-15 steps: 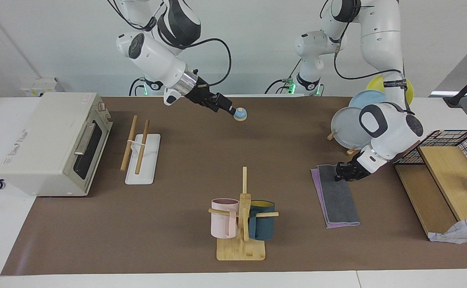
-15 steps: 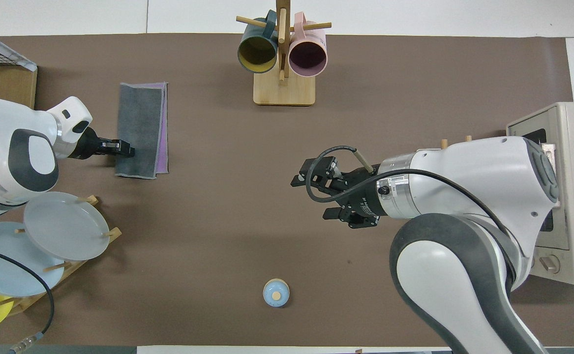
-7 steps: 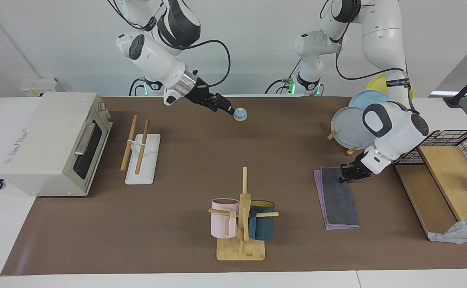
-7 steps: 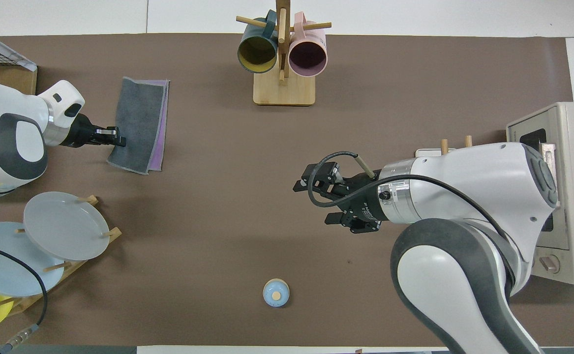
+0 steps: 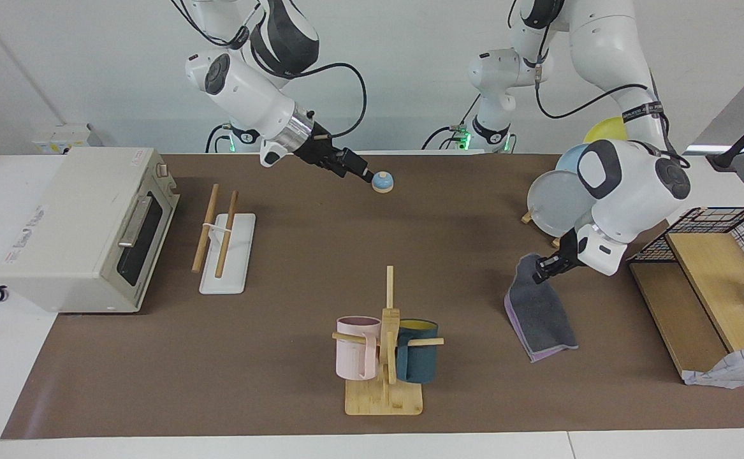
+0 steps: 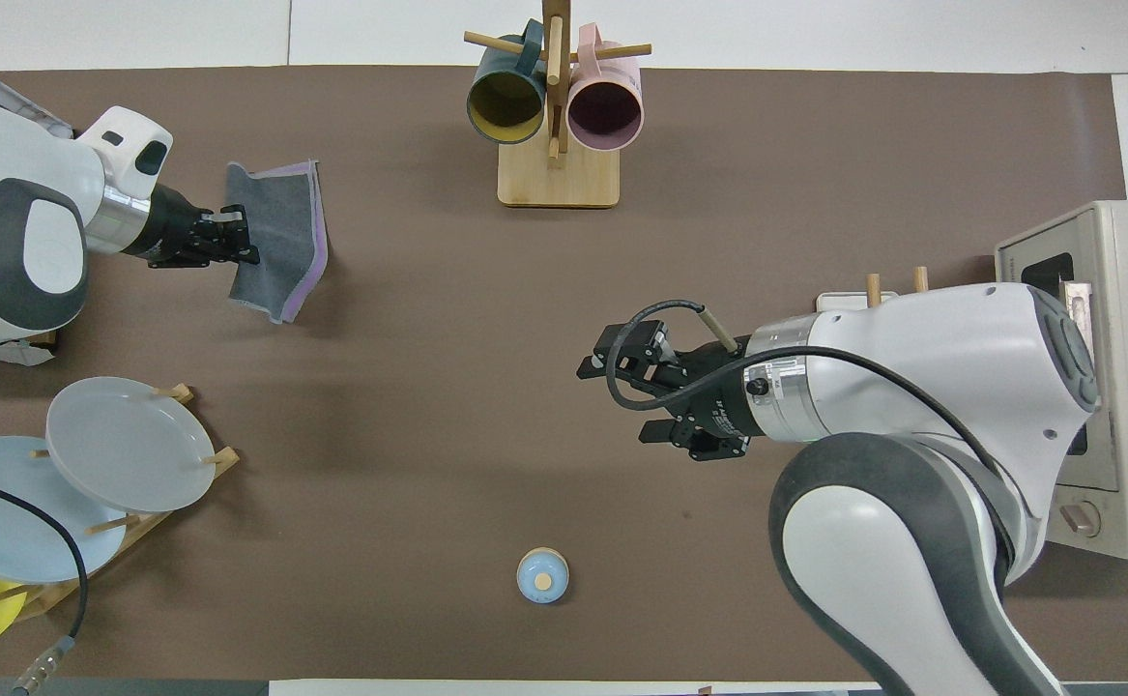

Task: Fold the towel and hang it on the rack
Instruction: 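Lift the towel with the left gripper toward the waiting right gripper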

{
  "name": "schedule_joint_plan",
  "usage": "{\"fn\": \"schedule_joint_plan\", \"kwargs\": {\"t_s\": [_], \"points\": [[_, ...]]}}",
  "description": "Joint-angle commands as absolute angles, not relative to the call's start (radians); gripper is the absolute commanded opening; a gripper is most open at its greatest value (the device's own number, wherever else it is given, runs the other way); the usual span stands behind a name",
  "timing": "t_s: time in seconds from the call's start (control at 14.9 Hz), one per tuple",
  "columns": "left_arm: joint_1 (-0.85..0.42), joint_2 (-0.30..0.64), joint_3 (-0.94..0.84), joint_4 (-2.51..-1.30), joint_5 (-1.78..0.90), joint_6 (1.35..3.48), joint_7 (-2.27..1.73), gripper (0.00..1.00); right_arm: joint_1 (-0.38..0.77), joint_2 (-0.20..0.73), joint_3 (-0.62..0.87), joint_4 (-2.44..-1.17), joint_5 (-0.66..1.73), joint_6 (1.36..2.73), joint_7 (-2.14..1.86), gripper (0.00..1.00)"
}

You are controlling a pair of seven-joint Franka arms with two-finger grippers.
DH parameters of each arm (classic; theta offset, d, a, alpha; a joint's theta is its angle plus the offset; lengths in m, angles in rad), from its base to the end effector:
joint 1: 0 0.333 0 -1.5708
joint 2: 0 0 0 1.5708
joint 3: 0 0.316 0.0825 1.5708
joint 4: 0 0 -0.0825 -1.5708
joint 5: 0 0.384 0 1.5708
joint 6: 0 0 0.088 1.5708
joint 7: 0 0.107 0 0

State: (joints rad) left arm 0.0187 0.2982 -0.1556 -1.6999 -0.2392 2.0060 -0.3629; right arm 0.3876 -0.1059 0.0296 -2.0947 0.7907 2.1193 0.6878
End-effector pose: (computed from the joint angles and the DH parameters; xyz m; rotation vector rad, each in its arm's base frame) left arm 0.6379 -0.0936 0.4248 2.8435 0.4783 -0.0804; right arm 0.4802 0.2486 0.4930 -2.3353 0.7924 0.3330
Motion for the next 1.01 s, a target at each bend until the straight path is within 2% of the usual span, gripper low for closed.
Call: {"fn": "schedule_joint_plan", "kwargs": {"t_s": [0.0,0.27,0.54,0.67,0.94], "points": [[-0.026,0.243,-0.150,-1.683,-0.222,1.947,-0.611,0.00,0.394,-0.132,0.028,-2.121,0.813,2.129,0.707,1.00],[-0.072,0.187,-0.195,-1.686,-0.250,1.936,-1.022,0.00,0.405,-0.137,0.032,-2.132,0.834,2.144,0.779,1.00],[-0.074,0.117,-0.248,-1.703,-0.354,1.931,-1.317,0.00,0.514,-0.124,0.034,-2.138,0.896,2.343,0.990,1.00],[-0.075,0.075,-0.253,-1.726,-0.429,1.939,-1.411,0.00,0.526,-0.100,0.034,-2.131,1.012,2.459,1.203,1.00],[-0.095,-0.003,-0.253,-1.805,-0.541,1.976,-1.525,0.00,0.531,-0.054,0.034,-2.091,1.040,2.479,1.197,1.00]]}}
